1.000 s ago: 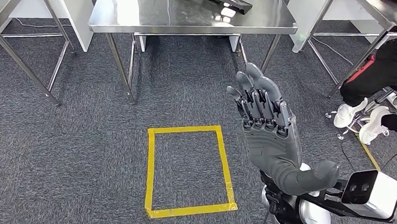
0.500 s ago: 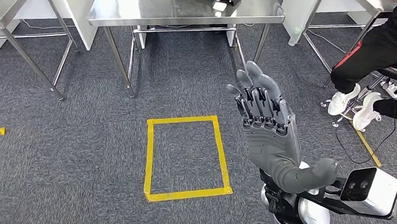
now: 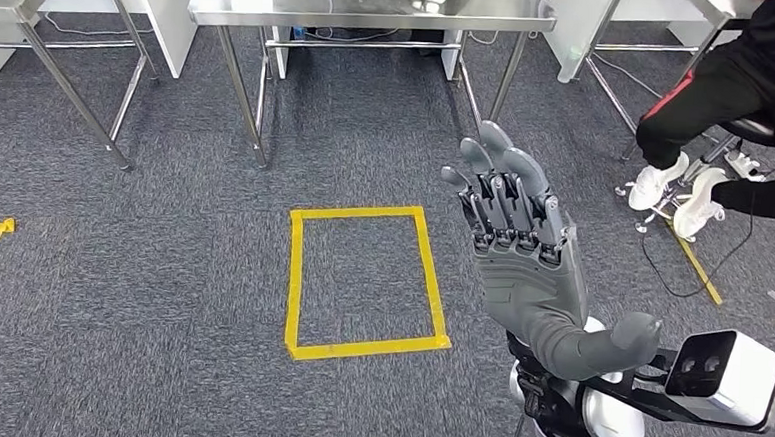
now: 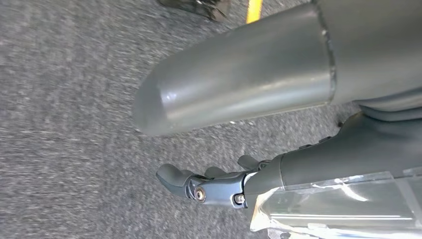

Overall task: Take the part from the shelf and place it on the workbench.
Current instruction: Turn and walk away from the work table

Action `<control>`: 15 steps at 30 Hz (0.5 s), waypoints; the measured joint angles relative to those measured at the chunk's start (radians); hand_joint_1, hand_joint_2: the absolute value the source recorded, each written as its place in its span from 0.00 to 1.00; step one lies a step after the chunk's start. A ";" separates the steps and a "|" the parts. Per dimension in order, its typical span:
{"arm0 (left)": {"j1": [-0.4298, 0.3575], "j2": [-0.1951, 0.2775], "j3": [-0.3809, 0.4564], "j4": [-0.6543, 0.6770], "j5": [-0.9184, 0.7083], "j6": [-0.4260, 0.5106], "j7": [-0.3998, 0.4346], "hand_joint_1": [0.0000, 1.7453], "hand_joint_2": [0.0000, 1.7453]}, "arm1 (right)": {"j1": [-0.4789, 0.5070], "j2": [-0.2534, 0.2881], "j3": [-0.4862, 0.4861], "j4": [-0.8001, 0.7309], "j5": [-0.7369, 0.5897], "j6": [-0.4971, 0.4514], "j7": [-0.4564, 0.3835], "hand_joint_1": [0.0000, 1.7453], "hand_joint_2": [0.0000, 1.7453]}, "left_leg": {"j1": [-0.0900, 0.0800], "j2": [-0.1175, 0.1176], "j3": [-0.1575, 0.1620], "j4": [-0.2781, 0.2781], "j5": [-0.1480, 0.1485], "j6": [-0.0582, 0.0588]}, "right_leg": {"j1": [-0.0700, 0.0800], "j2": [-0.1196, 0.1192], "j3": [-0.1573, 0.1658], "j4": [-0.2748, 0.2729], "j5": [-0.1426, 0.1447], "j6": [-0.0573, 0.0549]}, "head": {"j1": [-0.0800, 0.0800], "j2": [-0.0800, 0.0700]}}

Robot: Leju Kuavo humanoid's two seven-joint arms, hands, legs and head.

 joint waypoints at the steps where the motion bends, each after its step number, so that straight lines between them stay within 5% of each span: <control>1: 0.000 0.000 0.000 0.000 -0.003 0.003 -0.001 0.00 0.00 | 0.000 0.000 0.001 0.000 0.001 0.002 0.000 0.00 0.00 | 0.000 0.004 -0.014 0.000 0.013 -0.003 | -0.001 -0.005 0.039 -0.038 0.030 0.010 | 0.000 0.000; 3: 0.002 -0.001 0.000 0.000 -0.005 0.006 -0.001 0.00 0.00 | -0.002 0.000 0.002 0.000 0.001 0.004 0.000 0.00 0.00 | -0.003 0.013 -0.029 0.004 0.032 -0.011 | 0.003 -0.034 0.162 -0.205 0.032 0.007 | 0.001 0.000; 5: 0.006 -0.001 0.001 0.000 -0.005 0.007 -0.002 0.00 0.00 | -0.005 0.001 0.004 0.000 0.001 0.004 -0.001 0.00 0.00 | -0.008 0.025 -0.032 0.006 0.045 -0.022 | 0.009 -0.054 0.244 -0.338 -0.007 -0.016 | 0.000 0.000; 8: 0.009 0.001 0.003 0.000 -0.005 0.007 -0.004 0.00 0.00 | -0.005 0.002 0.005 0.000 0.002 0.004 -0.001 0.00 0.00 | 0.001 0.039 -0.036 0.012 0.045 -0.041 | 0.005 -0.032 0.237 -0.361 -0.004 -0.048 | -0.001 0.000; 10: 0.012 0.002 0.004 0.000 -0.008 0.005 -0.008 0.00 0.00 | -0.004 0.002 0.006 0.001 0.002 0.004 -0.002 0.00 0.00 | 0.007 0.013 -0.058 0.073 -0.023 -0.051 | 0.001 -0.017 0.222 -0.362 0.015 -0.069 | -0.002 0.000; 13: 0.015 0.004 0.004 0.000 -0.014 0.002 -0.011 0.00 0.00 | 0.002 0.001 0.006 0.003 0.002 0.004 -0.005 0.00 0.00 | 0.007 -0.016 -0.110 0.258 -0.140 -0.056 | 0.007 0.007 0.197 -0.359 0.038 -0.078 | -0.003 0.000; 15: 0.015 0.006 0.005 0.000 -0.016 0.001 -0.012 0.00 0.00 | 0.010 0.001 0.006 0.005 0.004 0.003 -0.006 0.00 0.00 | 0.007 -0.019 -0.086 0.269 -0.127 -0.053 | 0.011 0.027 0.187 -0.355 0.049 -0.075 | -0.003 0.000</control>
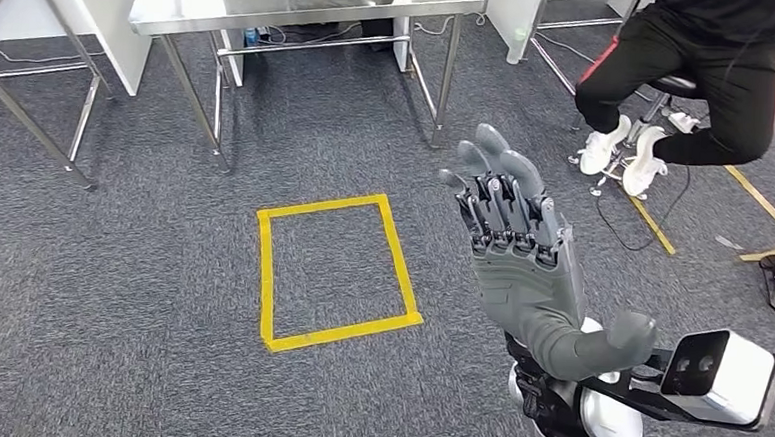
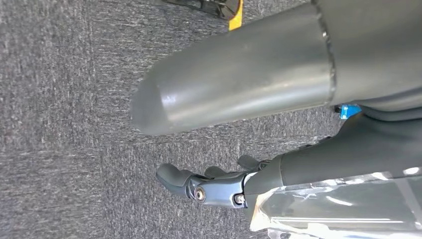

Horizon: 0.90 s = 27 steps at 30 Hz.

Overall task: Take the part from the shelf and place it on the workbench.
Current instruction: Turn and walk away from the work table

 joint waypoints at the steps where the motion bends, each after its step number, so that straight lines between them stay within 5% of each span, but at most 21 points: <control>1: 0.000 0.001 0.000 0.000 -0.001 -0.001 0.000 0.00 0.00 | 0.003 0.000 0.000 0.000 0.001 0.000 0.000 0.00 0.00 | 0.000 -0.006 0.040 -0.053 0.028 0.004 | 0.001 0.010 -0.002 0.003 0.003 0.002 | 0.000 0.000; 3: 0.000 0.004 0.001 0.001 -0.003 -0.004 0.000 0.00 0.00 | 0.006 -0.001 0.000 0.000 0.004 -0.001 -0.002 0.00 0.00 | 0.001 -0.045 0.126 -0.184 0.068 0.017 | 0.002 0.028 -0.011 0.009 0.005 0.005 | 0.000 0.000; 5: 0.002 0.007 0.001 0.002 -0.006 -0.006 -0.001 0.00 0.00 | 0.010 -0.001 0.000 0.001 0.009 -0.003 -0.004 0.00 0.00 | -0.001 -0.073 0.164 -0.246 0.075 0.025 | 0.000 0.045 -0.022 0.013 0.010 0.013 | -0.001 0.000; 7: 0.003 0.009 0.002 0.003 -0.008 -0.007 -0.004 0.00 0.00 | 0.014 -0.004 -0.001 0.000 0.013 -0.006 -0.008 0.00 0.00 | -0.003 -0.054 0.167 -0.263 0.076 0.028 | -0.001 0.065 -0.033 0.014 0.017 0.026 | -0.002 0.000; 9: 0.000 0.010 0.002 0.004 -0.012 -0.008 -0.008 0.00 0.00 | 0.015 -0.009 -0.005 0.000 0.016 -0.010 -0.015 0.00 0.00 | 0.001 -0.026 0.171 -0.286 0.080 0.038 | 0.002 0.051 -0.057 0.041 0.004 0.033 | 0.000 0.000; 12: 0.000 0.010 0.003 0.004 -0.020 -0.012 -0.013 0.00 0.00 | 0.020 -0.019 -0.009 0.000 0.017 -0.019 -0.021 0.00 0.00 | 0.004 0.015 0.169 -0.296 0.087 0.046 | -0.004 -0.001 -0.153 0.226 -0.071 0.036 | 0.006 0.000; 14: 0.000 0.011 0.003 0.005 -0.022 -0.015 -0.014 0.00 0.00 | 0.028 -0.025 -0.010 0.000 0.017 -0.021 -0.021 0.00 0.00 | 0.004 0.041 0.167 -0.296 0.087 0.045 | -0.014 -0.012 -0.199 0.317 -0.094 0.050 | 0.006 0.000; 15: -0.001 0.011 0.003 0.005 -0.022 -0.016 -0.015 0.00 0.00 | 0.031 -0.029 -0.010 0.000 0.017 -0.022 -0.021 0.00 0.00 | 0.005 0.053 0.167 -0.296 0.088 0.044 | -0.019 -0.016 -0.191 0.302 -0.081 0.063 | 0.006 0.000; 18: -0.004 0.012 0.003 0.005 -0.023 -0.016 -0.016 0.00 0.00 | 0.034 -0.036 -0.011 0.000 0.018 -0.022 -0.022 0.00 0.00 | 0.006 0.083 0.169 -0.289 0.085 0.029 | -0.029 -0.065 -0.081 0.086 0.004 0.096 | 0.007 0.000; 20: -0.005 0.015 0.003 0.005 -0.023 -0.016 -0.017 0.00 0.00 | 0.034 -0.038 -0.011 0.000 0.018 -0.022 -0.023 0.00 0.00 | 0.002 0.099 0.170 -0.284 0.083 0.015 | -0.026 -0.085 -0.050 0.015 0.026 0.087 | 0.006 0.000; 23: -0.007 0.015 0.003 0.006 -0.023 -0.016 -0.017 0.00 0.00 | 0.038 -0.041 -0.012 0.000 0.018 -0.022 -0.024 0.00 0.00 | 0.006 0.108 0.171 -0.281 0.078 -0.004 | -0.025 -0.054 -0.062 0.020 0.033 0.058 | 0.004 0.000; 25: -0.008 0.015 0.003 0.006 -0.024 -0.016 -0.017 0.00 0.00 | 0.038 -0.042 -0.012 -0.001 0.018 -0.022 -0.024 0.00 0.00 | 0.011 0.066 0.149 -0.228 0.033 -0.011 | -0.030 -0.034 -0.064 0.019 0.042 0.041 | 0.002 0.000; 27: -0.005 0.016 0.003 0.006 -0.024 -0.016 -0.017 0.00 0.00 | 0.039 -0.041 -0.012 -0.001 0.018 -0.022 -0.024 0.00 0.00 | 0.011 0.016 0.092 -0.097 -0.044 -0.010 | -0.028 -0.015 -0.069 0.019 0.049 0.029 | 0.000 0.000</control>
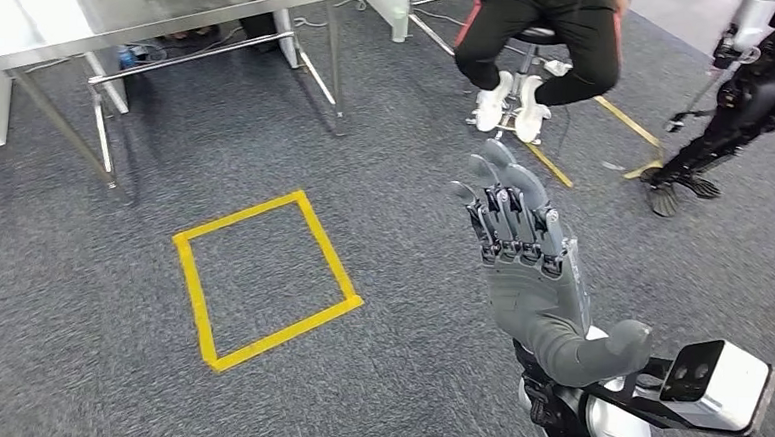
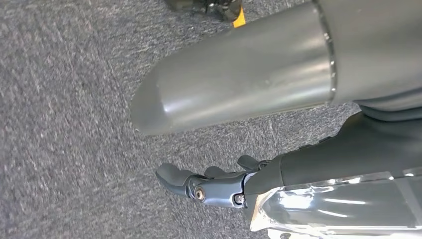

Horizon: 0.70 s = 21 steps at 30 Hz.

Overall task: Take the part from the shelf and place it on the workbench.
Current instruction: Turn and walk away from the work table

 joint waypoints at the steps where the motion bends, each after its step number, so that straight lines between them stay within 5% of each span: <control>1: 0.002 0.000 0.000 0.001 0.000 0.000 0.000 0.00 0.00 | 0.001 0.000 0.000 0.000 0.000 0.000 0.000 0.00 0.00 | -0.001 -0.010 -0.031 0.066 -0.028 0.002 | 0.004 0.011 -0.003 0.001 0.002 -0.003 | -0.001 0.000; 3: 0.003 0.001 0.000 0.003 0.000 0.000 0.000 0.00 0.00 | 0.002 0.000 0.000 0.002 0.002 0.000 0.000 0.00 0.00 | -0.001 -0.017 -0.051 0.109 -0.026 0.008 | 0.011 0.036 -0.008 0.003 0.004 -0.007 | -0.001 0.000; 7: 0.001 0.004 0.000 0.007 0.000 -0.003 0.000 0.00 0.00 | -0.003 0.003 0.001 0.002 0.005 0.000 0.001 0.00 0.00 | -0.001 -0.068 0.062 -0.117 0.085 0.025 | 0.018 0.085 -0.013 0.014 0.005 -0.003 | 0.000 0.000; 9: 0.001 0.005 0.000 0.008 0.001 -0.003 0.000 0.00 0.00 | -0.006 0.004 0.002 0.002 0.006 0.000 0.002 0.00 0.00 | -0.005 -0.081 0.079 -0.155 0.088 0.028 | 0.019 0.104 -0.023 0.017 0.010 0.008 | 0.000 0.000; 11: -0.001 0.005 0.000 0.009 0.002 -0.003 0.000 0.00 0.00 | -0.006 0.004 0.002 0.002 0.007 0.000 0.002 0.00 0.00 | -0.008 -0.058 0.079 -0.161 0.095 0.037 | 0.015 0.114 -0.037 0.018 0.015 0.021 | 0.000 0.000; 13: -0.003 0.005 0.001 0.009 0.002 -0.003 -0.001 0.00 0.00 | -0.009 0.003 0.002 0.002 0.007 0.000 0.002 0.00 0.00 | -0.006 -0.032 0.079 -0.170 0.104 0.051 | 0.017 0.071 -0.064 0.062 -0.009 0.025 | 0.003 0.000; 15: -0.001 0.006 0.001 0.010 0.002 -0.003 -0.001 0.00 0.00 | -0.011 0.003 0.003 0.003 0.007 0.000 0.002 0.00 0.00 | -0.008 -0.004 0.077 -0.173 0.106 0.057 | 0.017 0.016 -0.123 0.185 -0.068 0.021 | 0.007 0.000; 17: 0.001 0.007 0.003 0.013 0.003 -0.003 -0.001 0.00 0.00 | -0.012 0.003 0.004 0.004 0.006 0.001 0.002 0.00 0.00 | -0.010 0.026 0.074 -0.172 0.107 0.057 | 0.012 0.003 -0.176 0.303 -0.110 0.026 | 0.008 0.000; 19: 0.000 0.006 0.005 0.015 0.005 -0.001 -0.002 0.00 0.00 | -0.012 0.002 0.005 0.004 0.001 0.002 0.002 0.00 0.00 | -0.010 0.053 0.075 -0.172 0.106 0.056 | 0.007 -0.006 -0.155 0.278 -0.093 0.044 | 0.008 0.000; 21: -0.002 0.006 0.005 0.017 0.006 0.002 -0.002 0.00 0.00 | -0.015 0.001 0.007 0.004 -0.004 0.004 0.002 0.00 0.00 | -0.011 0.074 0.079 -0.172 0.104 0.051 | 0.006 -0.046 -0.071 0.130 -0.045 0.059 | 0.008 0.000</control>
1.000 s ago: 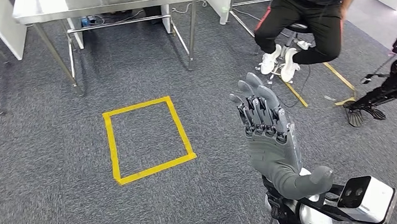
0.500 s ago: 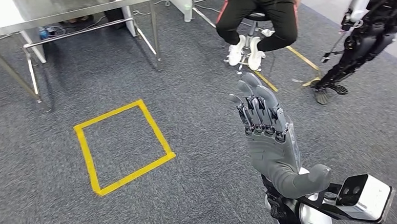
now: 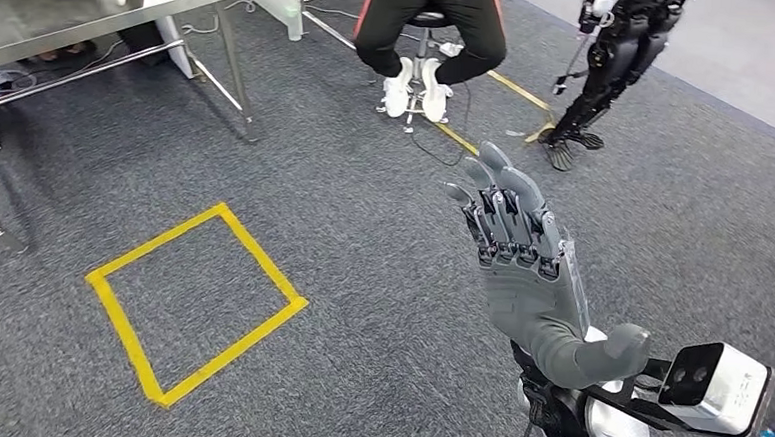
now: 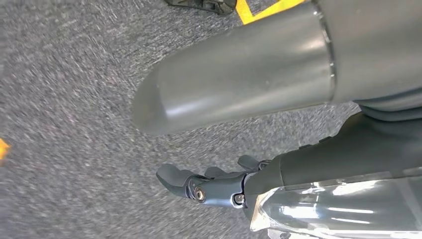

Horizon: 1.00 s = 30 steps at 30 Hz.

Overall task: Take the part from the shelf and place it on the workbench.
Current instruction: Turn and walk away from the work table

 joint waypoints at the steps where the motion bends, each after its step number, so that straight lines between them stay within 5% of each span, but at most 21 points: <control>1: 0.000 0.000 0.000 0.001 0.001 0.001 0.000 0.00 0.00 | -0.003 0.000 0.001 0.000 -0.001 0.000 0.000 0.00 0.00 | -0.003 0.009 0.003 0.001 -0.002 -0.005 | 0.003 -0.020 0.035 -0.063 0.019 -0.001 | 0.000 0.000; 3: -0.001 0.001 0.001 0.002 0.002 0.003 -0.001 0.00 0.00 | -0.007 0.000 0.003 0.000 -0.004 0.001 0.000 0.00 0.00 | -0.009 0.028 0.007 0.001 -0.005 -0.017 | 0.009 -0.037 0.062 -0.114 0.034 -0.015 | -0.001 0.000; 5: -0.002 0.000 0.001 0.004 0.004 0.004 -0.001 0.00 0.00 | -0.009 -0.002 0.004 0.000 -0.004 0.001 0.000 0.00 0.00 | -0.008 0.045 0.010 0.000 -0.007 -0.028 | 0.008 -0.012 0.055 -0.114 0.040 -0.032 | -0.002 0.000; 7: -0.004 0.000 0.001 0.005 0.006 0.004 -0.001 0.00 0.00 | -0.011 -0.002 0.005 -0.001 -0.004 0.001 0.000 0.00 0.00 | -0.002 0.009 -0.001 0.032 -0.036 -0.037 | 0.000 0.012 0.052 -0.118 0.047 -0.049 | -0.004 0.000; 10: 0.000 0.000 0.002 0.007 0.008 0.004 -0.001 0.00 0.00 | -0.015 0.001 0.010 0.000 -0.004 0.002 0.000 0.00 0.00 | 0.001 -0.079 -0.085 0.217 -0.139 -0.040 | -0.002 0.047 0.049 -0.119 0.054 -0.068 | -0.008 0.000; 12: 0.003 0.000 0.006 0.008 0.008 0.004 -0.001 0.00 0.00 | -0.015 0.002 0.014 0.002 -0.005 0.002 0.001 0.00 0.00 | 0.001 -0.091 -0.127 0.294 -0.155 -0.039 | 0.002 0.074 0.047 -0.118 0.056 -0.070 | -0.008 0.000; 14: 0.003 0.000 0.009 0.009 0.008 0.004 -0.001 0.00 0.00 | -0.015 0.002 0.016 0.004 -0.006 0.002 0.002 0.00 0.00 | 0.003 -0.097 -0.099 0.226 -0.097 -0.036 | 0.003 0.101 0.048 -0.115 0.057 -0.071 | -0.008 0.000; 16: 0.003 0.000 0.011 0.009 0.009 0.004 -0.001 0.00 0.00 | -0.017 0.001 0.017 0.004 -0.008 0.003 0.002 0.00 0.00 | 0.009 -0.141 -0.037 0.093 -0.035 -0.034 | 0.006 0.125 0.044 -0.107 0.056 -0.067 | -0.008 0.000; 18: 0.003 0.000 0.013 0.010 0.009 0.004 -0.001 0.00 0.00 | -0.019 0.001 0.019 0.004 -0.009 0.005 0.003 0.00 0.00 | 0.010 -0.172 -0.009 0.029 -0.019 -0.031 | 0.009 0.148 0.032 -0.100 0.058 -0.056 | -0.006 0.000; 20: 0.002 -0.002 0.015 0.010 0.009 0.004 -0.001 0.00 0.00 | -0.020 0.001 0.020 0.005 -0.012 0.006 0.004 0.00 0.00 | 0.005 -0.155 -0.010 0.025 -0.017 -0.021 | 0.006 0.167 0.020 -0.103 0.065 -0.040 | -0.006 0.000; 22: 0.001 -0.002 0.016 0.010 0.009 0.006 -0.002 0.00 0.00 | -0.021 -0.001 0.021 0.005 -0.014 0.006 0.004 0.00 0.00 | 0.004 -0.129 -0.008 0.017 -0.009 -0.005 | 0.006 0.134 -0.001 -0.078 0.054 -0.033 | -0.004 0.000; 24: 0.002 -0.002 0.017 0.010 0.009 0.007 -0.003 0.00 0.00 | -0.023 -0.002 0.021 0.005 -0.014 0.007 0.004 0.00 0.00 | 0.003 -0.099 -0.007 0.013 -0.006 0.006 | 0.008 0.073 -0.053 0.026 0.005 -0.038 | -0.002 0.000; 27: 0.004 -0.002 0.018 0.010 0.009 0.008 -0.004 0.00 0.00 | -0.021 -0.003 0.022 0.006 -0.014 0.007 0.004 0.00 0.00 | -0.001 -0.054 -0.009 0.013 -0.007 0.009 | 0.003 0.049 -0.129 0.188 -0.051 -0.034 | -0.001 0.000; 28: 0.003 -0.002 0.018 0.010 0.009 0.008 -0.004 0.00 0.00 | -0.020 -0.004 0.022 0.007 -0.014 0.007 0.004 0.00 0.00 | -0.001 -0.040 -0.009 0.013 -0.007 0.008 | 0.001 0.046 -0.121 0.178 -0.043 -0.027 | -0.001 0.000; 30: 0.001 -0.003 0.018 0.010 0.007 0.008 -0.004 0.00 0.00 | -0.021 -0.005 0.022 0.007 -0.011 0.006 0.004 0.00 0.00 | -0.001 -0.016 -0.005 0.013 -0.010 0.003 | -0.002 0.020 -0.044 0.049 0.001 -0.009 | -0.001 0.000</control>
